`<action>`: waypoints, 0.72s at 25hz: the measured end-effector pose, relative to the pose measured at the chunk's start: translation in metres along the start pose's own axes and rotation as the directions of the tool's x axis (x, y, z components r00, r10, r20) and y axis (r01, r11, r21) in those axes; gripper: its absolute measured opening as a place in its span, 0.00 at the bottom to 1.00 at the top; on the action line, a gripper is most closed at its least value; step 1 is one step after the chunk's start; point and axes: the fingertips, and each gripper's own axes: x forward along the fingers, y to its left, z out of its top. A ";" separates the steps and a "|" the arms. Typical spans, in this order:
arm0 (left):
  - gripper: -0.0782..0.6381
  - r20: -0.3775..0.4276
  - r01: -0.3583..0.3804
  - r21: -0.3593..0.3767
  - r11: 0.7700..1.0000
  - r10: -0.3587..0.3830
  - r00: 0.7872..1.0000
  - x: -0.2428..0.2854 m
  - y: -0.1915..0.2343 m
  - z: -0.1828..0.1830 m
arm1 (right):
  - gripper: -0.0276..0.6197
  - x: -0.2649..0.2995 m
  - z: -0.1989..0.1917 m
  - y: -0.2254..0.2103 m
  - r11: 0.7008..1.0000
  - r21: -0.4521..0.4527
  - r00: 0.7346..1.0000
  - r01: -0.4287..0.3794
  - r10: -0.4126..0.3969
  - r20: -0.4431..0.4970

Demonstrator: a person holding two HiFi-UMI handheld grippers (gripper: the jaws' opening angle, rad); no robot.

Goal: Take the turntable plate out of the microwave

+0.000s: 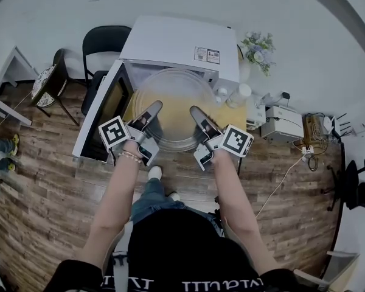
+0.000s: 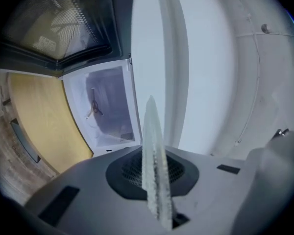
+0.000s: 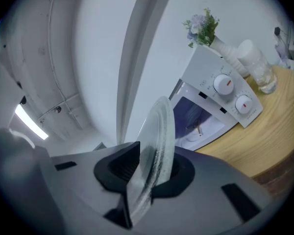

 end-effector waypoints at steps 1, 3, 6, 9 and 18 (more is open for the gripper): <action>0.16 -0.001 0.010 0.010 1.000 -0.010 1.000 0.002 -0.006 0.001 | 0.17 0.000 0.004 0.006 1.000 -0.017 1.000 -0.004 0.004 0.005; 0.16 0.000 0.031 0.028 0.999 -0.031 1.000 0.008 -0.018 0.004 | 0.18 0.002 0.014 0.018 0.998 -0.059 1.000 -0.022 0.023 0.012; 0.16 -0.007 0.061 0.056 0.997 -0.061 0.998 0.018 -0.035 0.013 | 0.18 0.008 0.030 0.034 0.992 -0.121 0.999 -0.039 0.042 0.020; 0.16 -0.017 0.094 0.088 0.992 -0.093 0.995 0.029 -0.049 0.024 | 0.19 0.015 0.045 0.041 0.986 -0.161 0.998 -0.035 0.042 0.038; 0.16 -0.045 0.172 0.156 0.973 -0.167 0.985 0.063 -0.086 0.051 | 0.22 0.035 0.087 0.061 0.957 -0.287 0.995 -0.036 0.062 0.082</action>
